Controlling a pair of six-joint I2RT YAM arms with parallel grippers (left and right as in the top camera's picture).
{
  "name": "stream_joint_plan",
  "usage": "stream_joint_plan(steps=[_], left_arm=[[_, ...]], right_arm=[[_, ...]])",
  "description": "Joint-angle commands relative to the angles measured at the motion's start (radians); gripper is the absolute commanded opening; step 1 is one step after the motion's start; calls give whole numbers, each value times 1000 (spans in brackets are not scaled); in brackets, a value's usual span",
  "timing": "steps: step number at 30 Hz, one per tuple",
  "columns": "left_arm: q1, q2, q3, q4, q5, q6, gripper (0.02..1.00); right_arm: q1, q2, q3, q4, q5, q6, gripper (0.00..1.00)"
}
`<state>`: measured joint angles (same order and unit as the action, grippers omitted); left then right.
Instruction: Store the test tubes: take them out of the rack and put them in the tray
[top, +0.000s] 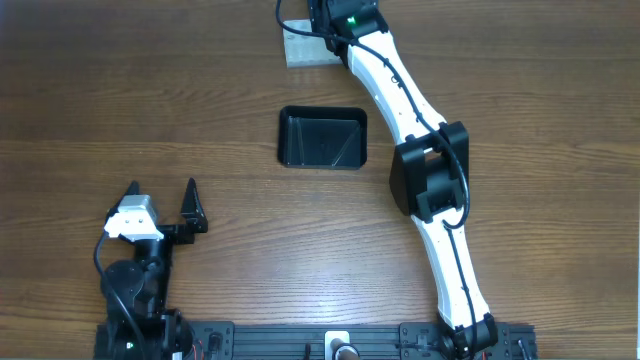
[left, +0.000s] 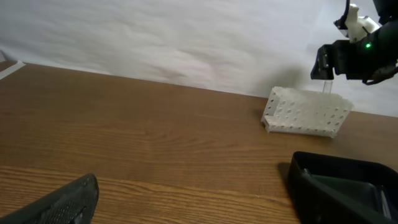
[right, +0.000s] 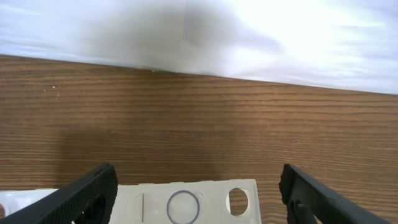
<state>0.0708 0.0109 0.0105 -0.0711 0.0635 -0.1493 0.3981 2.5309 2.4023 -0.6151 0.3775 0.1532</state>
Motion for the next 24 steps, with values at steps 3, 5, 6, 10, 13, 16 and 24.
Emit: stream_joint_plan(steps=[3, 5, 6, 10, 13, 16, 24], left_arm=[[5, -8, -5, -4, -8, 15, 998], [5, -8, -5, -4, -8, 15, 998], [5, -8, -5, -4, -8, 15, 998], [5, -8, -5, -4, -8, 15, 998], [5, -8, -5, -4, -8, 15, 998], [5, -8, -5, -4, -8, 15, 998], [5, -8, -5, -4, -8, 15, 998]], right_arm=[[4, 40, -9, -3, 16, 3, 831], [2, 41, -10, -9, 16, 11, 831], [0, 41, -10, -10, 16, 11, 831], [-4, 41, -10, -10, 16, 11, 820], [-5, 41, -10, -10, 16, 11, 744], [-5, 41, -10, -14, 16, 11, 601], [-5, 41, -10, -29, 17, 11, 400]])
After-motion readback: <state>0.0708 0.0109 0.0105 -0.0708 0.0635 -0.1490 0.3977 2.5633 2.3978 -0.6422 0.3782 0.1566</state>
